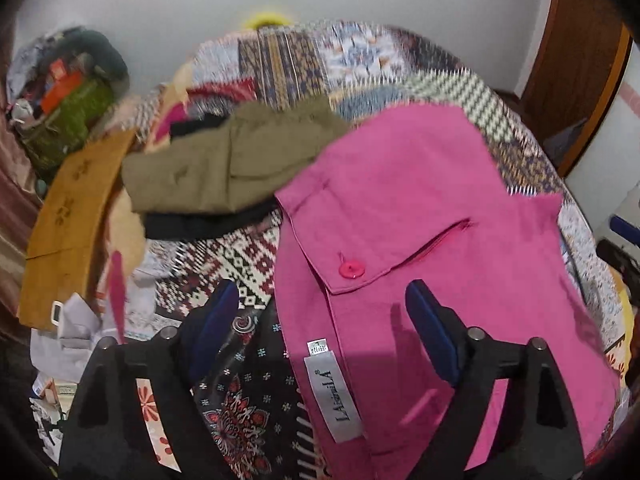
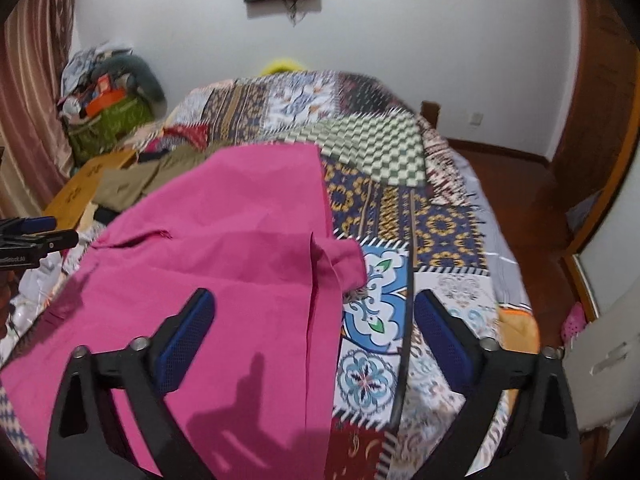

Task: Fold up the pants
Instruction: 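Lower both grippers to the pink pants and pinch a leg edge with the right gripper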

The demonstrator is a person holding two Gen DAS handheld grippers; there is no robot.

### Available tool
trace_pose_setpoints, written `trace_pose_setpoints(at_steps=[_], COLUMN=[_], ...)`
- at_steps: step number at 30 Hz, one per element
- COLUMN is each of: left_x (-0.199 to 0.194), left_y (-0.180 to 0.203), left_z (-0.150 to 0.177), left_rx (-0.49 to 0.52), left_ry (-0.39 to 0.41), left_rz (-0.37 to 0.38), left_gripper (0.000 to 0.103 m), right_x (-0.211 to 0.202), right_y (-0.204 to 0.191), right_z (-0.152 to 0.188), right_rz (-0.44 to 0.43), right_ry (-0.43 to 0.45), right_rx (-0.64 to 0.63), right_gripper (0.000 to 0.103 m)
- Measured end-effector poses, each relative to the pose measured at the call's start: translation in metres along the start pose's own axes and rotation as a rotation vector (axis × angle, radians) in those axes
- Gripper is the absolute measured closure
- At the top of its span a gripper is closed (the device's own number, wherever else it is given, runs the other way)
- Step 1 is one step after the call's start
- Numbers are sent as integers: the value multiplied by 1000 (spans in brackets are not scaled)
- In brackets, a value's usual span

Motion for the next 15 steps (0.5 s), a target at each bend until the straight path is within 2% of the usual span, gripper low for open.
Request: trace_pose_setpoints(at_steps=[3, 6, 8, 11, 15], left_x=[13, 23, 28, 30, 31], left_y=[0, 4, 10, 17, 16], left_z=[-2, -2, -1, 0, 1], left_rx=[5, 26, 47, 72, 75], left_ry=[-52, -95, -123, -128, -118], left_rz=[46, 88, 131, 172, 183], left_gripper=[27, 34, 46, 49, 49], right_x=[21, 38, 48, 59, 77], right_y=[4, 6, 6, 3, -2], right_z=[-3, -7, -9, -10, -12], right_rz=[-39, -92, -138, -170, -182], right_ry=[-55, -98, -116, -121, -157], right_rx=[-5, 9, 24, 23, 9], right_gripper=[31, 41, 43, 45, 65])
Point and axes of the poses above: each gripper's, at about its wrist camera, not at the fingertips, and x roughly the way its jaws point, y to its right, z to its underside, the point moved 1 cm from there along x, roughly the way its jaws point, and after that the axes turned 5 degrees about x, right-handed, at the moved point
